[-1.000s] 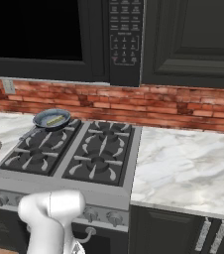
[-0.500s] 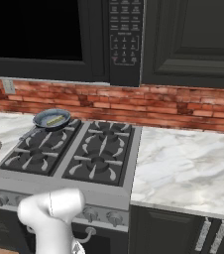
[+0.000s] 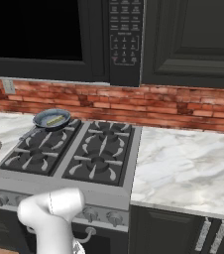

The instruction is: Pick up the butter stick and place it in the pan. Then turn on the burner for the pan.

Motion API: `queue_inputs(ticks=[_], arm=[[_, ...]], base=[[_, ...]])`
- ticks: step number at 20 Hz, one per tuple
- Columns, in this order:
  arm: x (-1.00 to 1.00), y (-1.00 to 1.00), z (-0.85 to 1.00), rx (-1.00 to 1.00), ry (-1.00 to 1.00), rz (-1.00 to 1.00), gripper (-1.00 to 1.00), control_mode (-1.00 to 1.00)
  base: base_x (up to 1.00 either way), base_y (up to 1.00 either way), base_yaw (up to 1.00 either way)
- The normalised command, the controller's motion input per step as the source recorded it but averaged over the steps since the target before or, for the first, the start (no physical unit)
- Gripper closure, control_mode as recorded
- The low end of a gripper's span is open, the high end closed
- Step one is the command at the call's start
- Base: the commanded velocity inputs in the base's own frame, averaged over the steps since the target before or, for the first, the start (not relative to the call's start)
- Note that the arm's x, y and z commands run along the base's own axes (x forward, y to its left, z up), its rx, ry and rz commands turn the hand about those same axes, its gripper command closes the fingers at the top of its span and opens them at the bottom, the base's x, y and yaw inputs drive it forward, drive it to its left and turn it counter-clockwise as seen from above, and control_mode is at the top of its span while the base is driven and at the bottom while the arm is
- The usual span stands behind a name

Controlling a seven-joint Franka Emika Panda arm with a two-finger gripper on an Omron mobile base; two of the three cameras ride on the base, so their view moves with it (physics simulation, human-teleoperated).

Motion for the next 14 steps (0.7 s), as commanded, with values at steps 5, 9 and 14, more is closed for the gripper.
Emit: queue_inputs(ticks=[5,9,14], arm=[[0.16,0.01,-0.32,-0.02,-0.03,0.03,-1.0,-1.0],[0.33,0.09,-0.38,-0.02,0.0,0.01,-1.0,-1.0],[0.35,0.16,-0.4,-0.01,0.0,0.0,-1.0,-1.0]], base=[[0.0,0.0,0.0],[0.0,0.0,0.0],[0.0,0.0,0.0]])
